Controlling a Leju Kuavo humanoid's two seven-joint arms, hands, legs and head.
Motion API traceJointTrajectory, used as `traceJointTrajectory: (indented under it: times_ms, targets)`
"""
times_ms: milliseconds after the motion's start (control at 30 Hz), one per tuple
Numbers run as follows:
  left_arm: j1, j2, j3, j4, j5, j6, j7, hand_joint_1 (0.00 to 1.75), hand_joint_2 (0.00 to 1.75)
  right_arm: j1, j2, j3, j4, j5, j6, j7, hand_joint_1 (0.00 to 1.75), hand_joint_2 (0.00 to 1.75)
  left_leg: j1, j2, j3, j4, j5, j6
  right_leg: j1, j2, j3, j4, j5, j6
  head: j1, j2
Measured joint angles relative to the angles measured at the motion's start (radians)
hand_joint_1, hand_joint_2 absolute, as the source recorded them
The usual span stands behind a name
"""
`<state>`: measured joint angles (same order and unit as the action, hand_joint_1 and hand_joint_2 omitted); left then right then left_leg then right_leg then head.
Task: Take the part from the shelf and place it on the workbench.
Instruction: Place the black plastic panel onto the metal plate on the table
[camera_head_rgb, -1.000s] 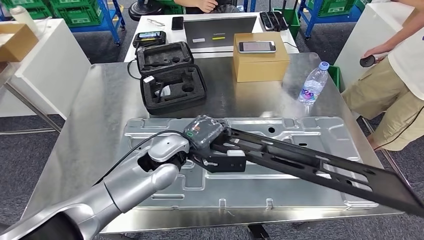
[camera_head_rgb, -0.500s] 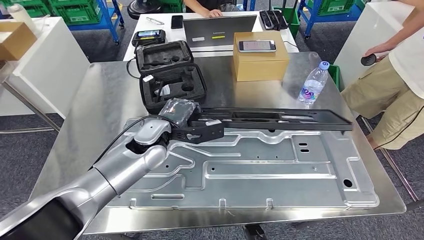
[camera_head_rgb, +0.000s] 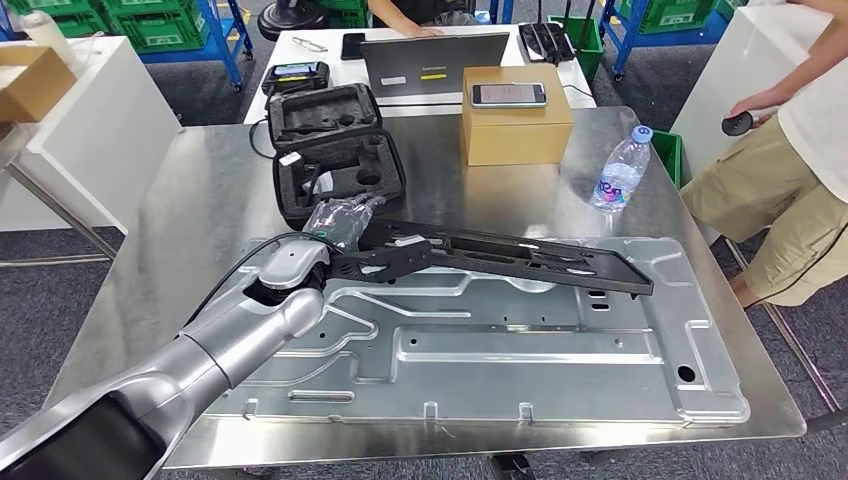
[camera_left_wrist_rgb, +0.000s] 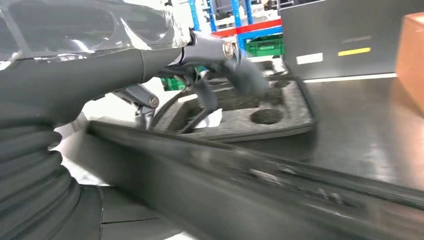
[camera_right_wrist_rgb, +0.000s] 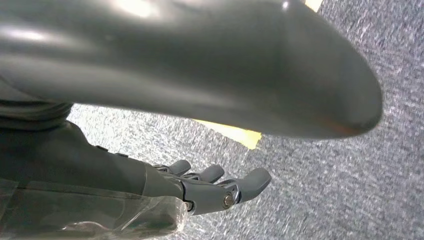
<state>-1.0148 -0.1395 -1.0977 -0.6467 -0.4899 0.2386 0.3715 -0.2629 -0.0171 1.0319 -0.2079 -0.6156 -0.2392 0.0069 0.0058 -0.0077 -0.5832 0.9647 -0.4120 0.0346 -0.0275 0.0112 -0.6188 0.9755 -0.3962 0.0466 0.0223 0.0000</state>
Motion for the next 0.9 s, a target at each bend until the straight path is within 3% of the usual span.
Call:
traceJointTrajectory:
  times_ms: [67, 133, 200, 233, 267, 333, 400, 533, 600, 667, 700, 733, 767, 833, 900]
  targets:
    - [0.000, 0.002, 0.003, 0.002, 0.003, 0.003, -0.007, 0.00, 0.00, -0.001, 0.000, 0.000, 0.000, 0.003, 0.000, 0.000, 0.00, 0.00, 0.003, 0.001, -0.029, 0.065, -0.039, -0.007, 0.000, 0.000, 0.001, -0.001, 0.002, -0.011, -0.002, 0.000]
    - [0.002, 0.002, 0.006, 0.002, 0.006, 0.002, -0.013, 0.00, 0.00, -0.002, 0.000, 0.000, 0.000, 0.006, 0.000, 0.000, 0.00, 0.00, 0.004, 0.002, -0.096, 0.206, -0.105, -0.012, 0.004, 0.000, 0.001, -0.001, 0.001, -0.015, -0.004, 0.000]
    - [0.006, 0.003, 0.007, 0.003, 0.008, -0.001, -0.019, 0.00, 0.00, -0.001, 0.000, 0.000, 0.000, 0.007, 0.000, 0.000, 0.00, 0.00, 0.003, 0.002, -0.148, 0.305, -0.132, -0.011, 0.008, 0.000, 0.001, -0.001, 0.000, -0.017, -0.005, 0.000]
    - [0.008, 0.003, 0.008, 0.004, 0.008, -0.002, -0.022, 0.00, 0.00, -0.001, 0.000, 0.000, 0.000, 0.007, 0.000, 0.000, 0.00, 0.00, 0.001, 0.002, -0.147, 0.298, -0.118, -0.007, 0.011, 0.000, 0.002, -0.001, -0.001, -0.018, -0.005, 0.000]
    - [0.009, 0.003, 0.008, 0.005, 0.008, -0.002, -0.025, 0.00, 0.00, -0.001, 0.000, 0.000, 0.000, 0.008, 0.000, 0.000, 0.00, 0.00, -0.001, 0.002, -0.126, 0.248, -0.088, -0.001, 0.013, 0.000, 0.003, -0.001, -0.001, -0.018, -0.005, 0.000]
    - [0.007, 0.003, 0.010, 0.005, 0.008, -0.002, -0.030, 0.00, 0.00, -0.003, 0.001, 0.000, 0.000, 0.008, 0.000, 0.000, 0.00, 0.00, -0.010, 0.002, -0.054, 0.097, -0.021, 0.016, 0.016, 0.001, 0.006, -0.001, -0.002, -0.016, -0.005, 0.000]
    - [0.005, 0.003, 0.012, 0.005, 0.011, -0.001, -0.036, 0.00, 0.00, -0.004, 0.002, 0.000, 0.000, 0.008, 0.000, 0.000, 0.00, 0.00, -0.020, 0.003, -0.014, 0.011, 0.009, 0.027, 0.016, 0.000, 0.006, -0.003, -0.002, -0.012, -0.005, 0.000]
    - [0.007, 0.002, 0.020, 0.005, 0.042, 0.012, -0.076, 0.00, 0.00, -0.003, 0.003, 0.001, 0.000, 0.009, 0.000, 0.001, 0.00, 0.00, -0.020, 0.003, -0.003, -0.011, 0.017, 0.038, 0.012, -0.003, 0.003, 0.006, -0.012, 0.007, -0.005, 0.000]
    - [0.011, 0.000, 0.026, 0.004, 0.069, 0.029, -0.111, 0.00, 0.00, -0.002, 0.002, 0.001, 0.000, 0.009, 0.000, 0.000, 0.00, 0.00, -0.016, 0.004, 0.005, -0.019, 0.023, 0.045, 0.014, -0.005, -0.034, 0.093, -0.061, 0.012, -0.002, 0.000]
    - [0.023, 0.000, 0.033, 0.003, 0.102, 0.042, -0.147, 0.00, 0.00, 0.001, 0.002, 0.001, 0.000, 0.009, 0.000, 0.000, 0.00, 0.00, -0.018, 0.004, 0.007, -0.020, 0.023, 0.049, 0.015, -0.005, -0.100, 0.229, -0.117, 0.015, -0.001, 0.000]
    - [0.033, 0.000, 0.037, 0.000, 0.123, 0.042, -0.168, 0.00, 0.00, 0.004, 0.001, 0.001, 0.000, 0.009, 0.000, 0.000, 0.00, 0.00, -0.019, 0.004, 0.008, -0.019, 0.023, 0.049, 0.015, -0.005, -0.122, 0.272, -0.127, 0.015, -0.001, 0.000]
    - [0.044, 0.000, 0.041, -0.004, 0.146, 0.040, -0.191, 0.00, 0.00, 0.006, 0.001, 0.001, 0.000, 0.009, 0.000, 0.000, 0.00, 0.00, -0.019, 0.003, 0.008, -0.019, 0.022, 0.050, 0.015, -0.005, -0.126, 0.276, -0.118, 0.015, 0.000, 0.000]
    - [0.054, 0.000, 0.046, -0.010, 0.168, 0.038, -0.215, 0.00, 0.00, 0.008, 0.000, 0.001, 0.000, 0.009, 0.000, 0.000, 0.00, 0.00, -0.019, 0.002, 0.009, -0.019, 0.022, 0.050, 0.015, -0.005, -0.109, 0.240, -0.092, 0.014, 0.000, 0.000]
    - [0.065, 0.000, 0.053, -0.027, 0.204, 0.035, -0.253, 0.00, 0.00, 0.007, -0.002, 0.001, 0.000, 0.009, 0.000, -0.001, 0.00, 0.00, -0.021, 0.000, 0.009, -0.016, 0.019, 0.047, 0.016, -0.006, -0.037, 0.093, -0.027, 0.010, 0.000, 0.000]
    - [0.070, 0.001, 0.061, -0.047, 0.230, 0.035, -0.274, 0.00, 0.00, 0.007, -0.003, 0.001, 0.000, 0.009, 0.000, -0.002, 0.00, 0.00, -0.026, -0.001, 0.007, -0.013, 0.016, 0.042, 0.018, -0.008, 0.012, -0.005, 0.003, 0.003, 0.000, 0.000]
